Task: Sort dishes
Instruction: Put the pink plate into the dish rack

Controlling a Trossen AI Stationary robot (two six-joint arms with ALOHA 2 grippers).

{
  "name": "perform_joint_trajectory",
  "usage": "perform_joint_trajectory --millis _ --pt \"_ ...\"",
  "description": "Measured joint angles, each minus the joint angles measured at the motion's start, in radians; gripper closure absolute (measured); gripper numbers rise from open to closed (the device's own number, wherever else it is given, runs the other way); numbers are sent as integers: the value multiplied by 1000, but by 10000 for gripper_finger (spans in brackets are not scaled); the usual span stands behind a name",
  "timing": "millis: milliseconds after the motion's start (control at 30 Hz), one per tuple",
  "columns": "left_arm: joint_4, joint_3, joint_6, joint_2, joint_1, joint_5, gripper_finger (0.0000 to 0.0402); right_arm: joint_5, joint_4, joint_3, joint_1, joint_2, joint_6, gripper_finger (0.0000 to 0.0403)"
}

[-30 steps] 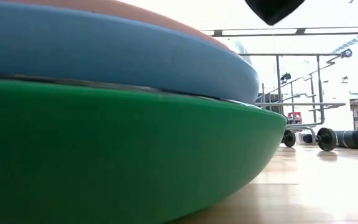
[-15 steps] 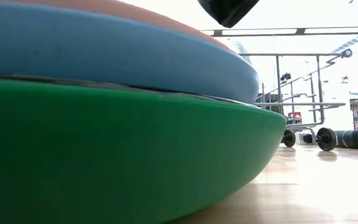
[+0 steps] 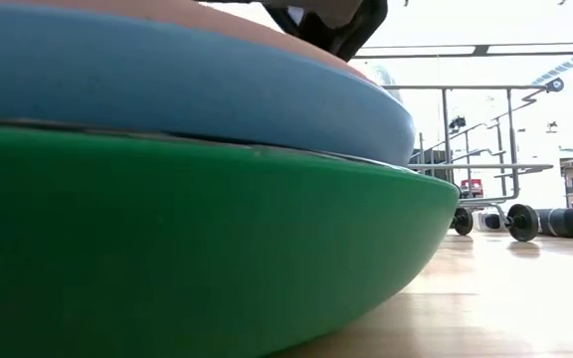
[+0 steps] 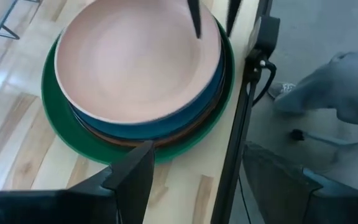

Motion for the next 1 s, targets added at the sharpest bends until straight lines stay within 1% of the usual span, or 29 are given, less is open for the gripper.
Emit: perform_joint_trajectory --millis 300,667,800,1000 --pt "2 -6 0 0 -7 -25 171 0 -3 -1 -3 5 22 263" --pt "9 -6 -3 0 -7 -29 171 0 -9 -13 -2 6 15 282" --pt "11 -7 -3 0 -7 -48 171 0 -10 -16 -2 6 15 288" --pt "13 -7 -3 0 -7 -53 171 1 -6 -19 -2 26 15 281"
